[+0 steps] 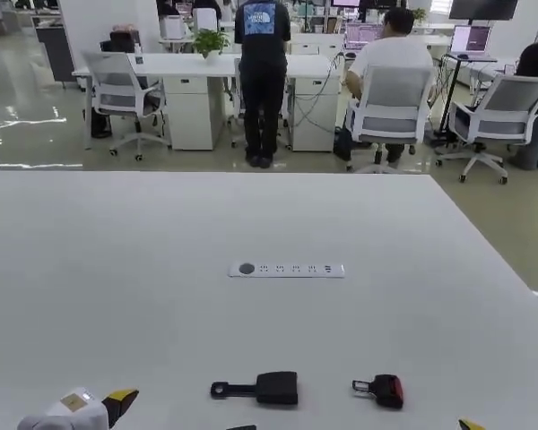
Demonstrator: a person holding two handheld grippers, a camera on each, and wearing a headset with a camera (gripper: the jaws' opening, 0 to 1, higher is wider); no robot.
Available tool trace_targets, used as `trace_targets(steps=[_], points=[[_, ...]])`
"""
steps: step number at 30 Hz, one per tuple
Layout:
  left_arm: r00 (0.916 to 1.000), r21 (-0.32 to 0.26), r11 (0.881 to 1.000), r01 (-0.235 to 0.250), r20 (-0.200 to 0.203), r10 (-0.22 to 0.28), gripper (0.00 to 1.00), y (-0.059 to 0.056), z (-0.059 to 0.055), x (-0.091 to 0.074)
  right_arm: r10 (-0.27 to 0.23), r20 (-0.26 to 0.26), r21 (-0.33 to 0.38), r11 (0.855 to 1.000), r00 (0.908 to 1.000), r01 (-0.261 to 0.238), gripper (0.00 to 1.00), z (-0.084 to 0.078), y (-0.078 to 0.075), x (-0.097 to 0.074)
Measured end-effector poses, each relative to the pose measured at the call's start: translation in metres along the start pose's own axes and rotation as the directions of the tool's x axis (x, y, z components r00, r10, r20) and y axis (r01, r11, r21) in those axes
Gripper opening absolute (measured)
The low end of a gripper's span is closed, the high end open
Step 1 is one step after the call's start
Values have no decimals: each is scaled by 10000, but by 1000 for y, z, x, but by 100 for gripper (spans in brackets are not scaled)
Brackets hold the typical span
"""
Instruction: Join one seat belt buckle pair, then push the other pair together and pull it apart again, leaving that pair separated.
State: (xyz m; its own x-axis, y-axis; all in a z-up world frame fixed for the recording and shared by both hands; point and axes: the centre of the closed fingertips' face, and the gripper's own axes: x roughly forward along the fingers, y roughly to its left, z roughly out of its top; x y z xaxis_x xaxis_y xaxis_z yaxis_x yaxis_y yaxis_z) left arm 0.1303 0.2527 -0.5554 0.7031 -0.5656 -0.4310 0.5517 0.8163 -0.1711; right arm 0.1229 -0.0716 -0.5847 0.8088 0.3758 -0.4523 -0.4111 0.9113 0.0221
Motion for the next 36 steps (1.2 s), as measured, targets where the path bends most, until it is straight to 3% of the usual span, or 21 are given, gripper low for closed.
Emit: trace_targets(steps=[5,6,8,14,36], points=[[10000,8,10000,19,-29,-19,99,-3,0,0,42,-35,-23,10000,10000,-42,90,-1,0,1],[10000,-3,10000,21,-37,-21,99,3,-4,2,59,-59,-31,10000,10000,-60,90,-2,0,1],[10000,-7,10000,40,-51,-40,99,5,-5,3,84,-80,-39,10000,9999,-84,90,-2,0,1],[9999,14,10000,78,-106,-78,98,-8,0,2,200,-166,-100,9997,9997,-201,90,-4,1,2],[9961,226,9984,514,-731,-496,97,-9,-16,19,1072,-835,-669,9913,9907,-1129,86,-14,4,14]])
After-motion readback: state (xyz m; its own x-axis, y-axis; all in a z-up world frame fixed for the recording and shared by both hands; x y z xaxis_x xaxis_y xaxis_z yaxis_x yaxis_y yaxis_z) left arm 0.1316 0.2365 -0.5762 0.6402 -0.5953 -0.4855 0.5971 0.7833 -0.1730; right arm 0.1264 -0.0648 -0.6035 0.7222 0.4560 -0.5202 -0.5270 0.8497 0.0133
